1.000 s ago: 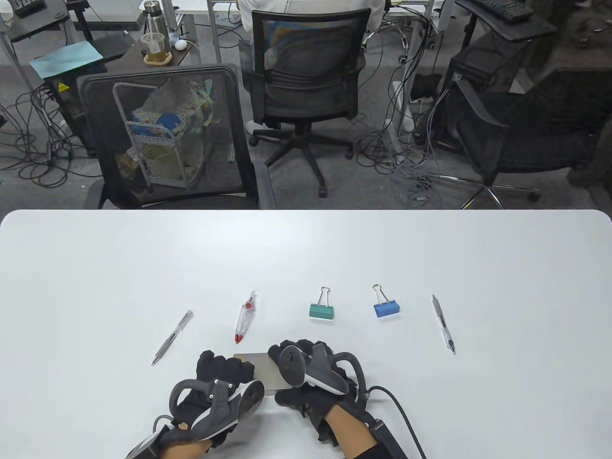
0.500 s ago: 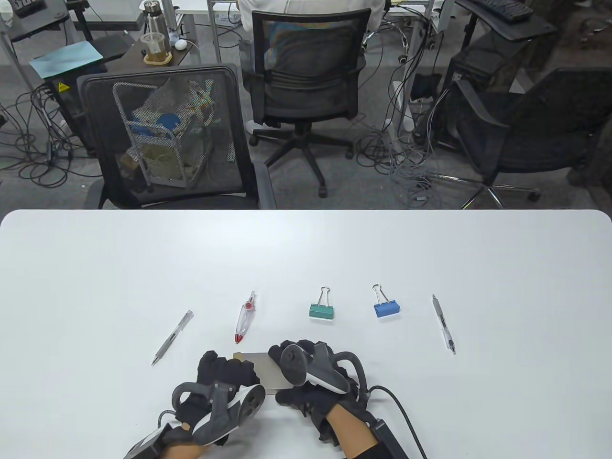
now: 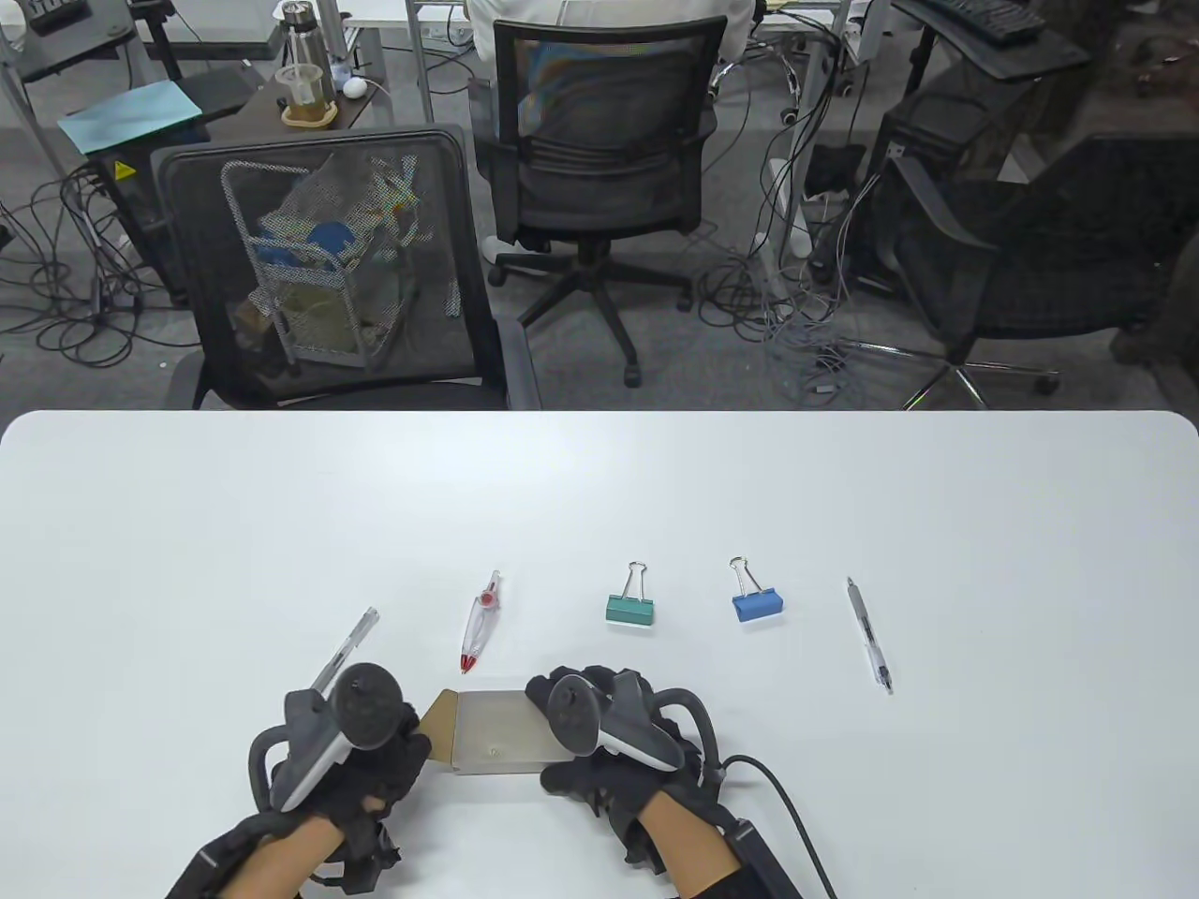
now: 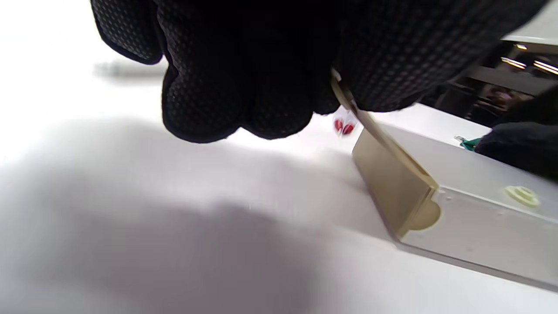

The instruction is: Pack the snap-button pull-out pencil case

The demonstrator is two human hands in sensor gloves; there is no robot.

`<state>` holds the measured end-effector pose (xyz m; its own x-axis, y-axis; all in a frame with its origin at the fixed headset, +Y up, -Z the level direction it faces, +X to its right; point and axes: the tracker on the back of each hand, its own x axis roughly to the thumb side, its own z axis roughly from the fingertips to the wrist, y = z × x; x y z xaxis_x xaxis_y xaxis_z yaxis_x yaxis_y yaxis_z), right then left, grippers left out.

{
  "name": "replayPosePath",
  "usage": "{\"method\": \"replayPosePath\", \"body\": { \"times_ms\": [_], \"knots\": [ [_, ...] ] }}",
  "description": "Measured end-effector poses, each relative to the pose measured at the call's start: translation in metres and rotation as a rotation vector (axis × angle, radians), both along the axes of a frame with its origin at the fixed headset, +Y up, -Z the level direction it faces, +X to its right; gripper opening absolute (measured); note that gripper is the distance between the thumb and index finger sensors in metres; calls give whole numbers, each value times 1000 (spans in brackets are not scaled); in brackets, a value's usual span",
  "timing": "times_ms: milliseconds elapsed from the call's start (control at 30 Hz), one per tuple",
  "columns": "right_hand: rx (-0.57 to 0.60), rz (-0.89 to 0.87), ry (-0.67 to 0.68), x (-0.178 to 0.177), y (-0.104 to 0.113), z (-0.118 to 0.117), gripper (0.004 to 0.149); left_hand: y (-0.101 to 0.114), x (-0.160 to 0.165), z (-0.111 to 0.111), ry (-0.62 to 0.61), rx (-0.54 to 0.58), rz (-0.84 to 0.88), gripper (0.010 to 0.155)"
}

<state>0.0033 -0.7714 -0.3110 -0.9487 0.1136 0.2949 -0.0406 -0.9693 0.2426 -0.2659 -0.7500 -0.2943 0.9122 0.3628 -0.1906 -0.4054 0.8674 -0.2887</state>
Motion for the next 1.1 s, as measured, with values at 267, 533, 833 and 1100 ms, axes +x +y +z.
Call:
{"method": "replayPosePath", "body": {
  "times_ms": [267,533,833,1100],
  "knots": [
    [11,-2,14,5,1,-1,88,-17,-11,-3,7,-33,128,49],
    [28,2,38,58,2,0,89,-19,-13,-2,6,-25,135,48],
    [0,2,-11,122,3,5,89,-19,-11,-3,3,-20,125,48],
    [-5,-24,-22,139,2,6,89,-19,-10,-3,-6,-17,120,48]
  ]
}}
